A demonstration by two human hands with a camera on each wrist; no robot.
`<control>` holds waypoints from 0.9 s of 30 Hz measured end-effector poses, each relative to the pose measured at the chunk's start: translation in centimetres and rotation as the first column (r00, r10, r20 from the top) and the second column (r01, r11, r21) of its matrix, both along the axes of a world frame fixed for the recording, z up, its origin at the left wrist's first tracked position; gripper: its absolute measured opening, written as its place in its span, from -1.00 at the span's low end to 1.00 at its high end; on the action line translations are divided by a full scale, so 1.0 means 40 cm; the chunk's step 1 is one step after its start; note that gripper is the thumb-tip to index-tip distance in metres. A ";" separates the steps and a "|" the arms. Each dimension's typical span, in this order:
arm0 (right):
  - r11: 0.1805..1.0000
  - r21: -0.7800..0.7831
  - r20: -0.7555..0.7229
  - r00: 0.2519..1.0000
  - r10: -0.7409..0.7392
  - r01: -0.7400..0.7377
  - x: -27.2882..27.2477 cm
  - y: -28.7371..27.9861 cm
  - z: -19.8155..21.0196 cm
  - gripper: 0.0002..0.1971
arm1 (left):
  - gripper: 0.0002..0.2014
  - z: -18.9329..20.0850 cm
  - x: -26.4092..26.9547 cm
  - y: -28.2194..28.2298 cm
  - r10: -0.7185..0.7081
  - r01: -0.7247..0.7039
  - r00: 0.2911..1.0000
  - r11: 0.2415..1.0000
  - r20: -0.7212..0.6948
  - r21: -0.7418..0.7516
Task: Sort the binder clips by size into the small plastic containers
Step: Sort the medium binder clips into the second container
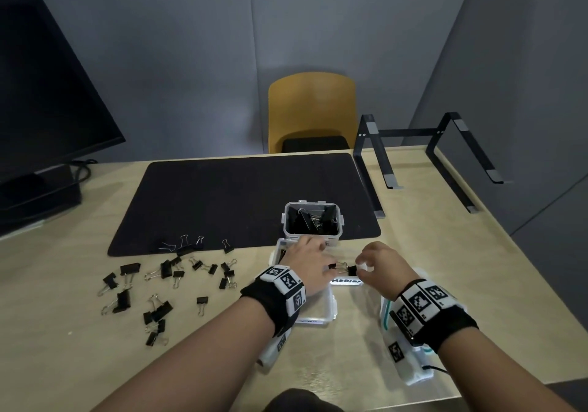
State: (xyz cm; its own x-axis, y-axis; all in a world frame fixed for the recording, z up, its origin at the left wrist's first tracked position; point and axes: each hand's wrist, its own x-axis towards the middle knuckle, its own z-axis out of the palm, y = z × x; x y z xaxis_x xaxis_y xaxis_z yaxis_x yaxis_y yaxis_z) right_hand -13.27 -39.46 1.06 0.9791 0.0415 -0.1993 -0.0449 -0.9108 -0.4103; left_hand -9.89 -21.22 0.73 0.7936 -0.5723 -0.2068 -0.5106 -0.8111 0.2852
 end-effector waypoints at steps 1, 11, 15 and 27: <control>1.000 -0.005 -0.001 1.000 -0.002 0.002 0.000 0.002 0.001 -0.75 | -0.60 0.002 -0.003 0.006 0.002 -0.002 1.000 1.000 -0.013 0.006; 0.998 0.060 0.083 0.996 -0.016 0.011 -0.020 0.086 0.029 -0.75 | -0.63 0.022 -0.055 0.138 0.204 -0.211 0.978 0.956 -0.052 -0.207; 0.996 0.071 0.049 0.998 0.044 -0.047 -0.036 0.153 0.047 -0.73 | -0.75 0.012 -0.079 0.242 0.311 -0.335 0.941 0.909 -0.134 -0.247; 0.961 0.150 -0.063 0.968 0.243 -0.232 -0.107 0.402 0.006 -0.74 | -0.69 -0.021 -0.123 0.508 0.458 -0.488 0.857 0.868 -0.237 -0.087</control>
State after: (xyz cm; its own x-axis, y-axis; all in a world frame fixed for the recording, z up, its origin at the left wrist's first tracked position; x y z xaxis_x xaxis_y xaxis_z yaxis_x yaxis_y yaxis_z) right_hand -17.56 -23.39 1.29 0.9187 0.3042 -0.2518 0.1282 -0.8328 -0.5385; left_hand -14.80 -0.91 -0.12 0.9251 -0.1727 -0.3382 0.0060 -0.8838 0.4678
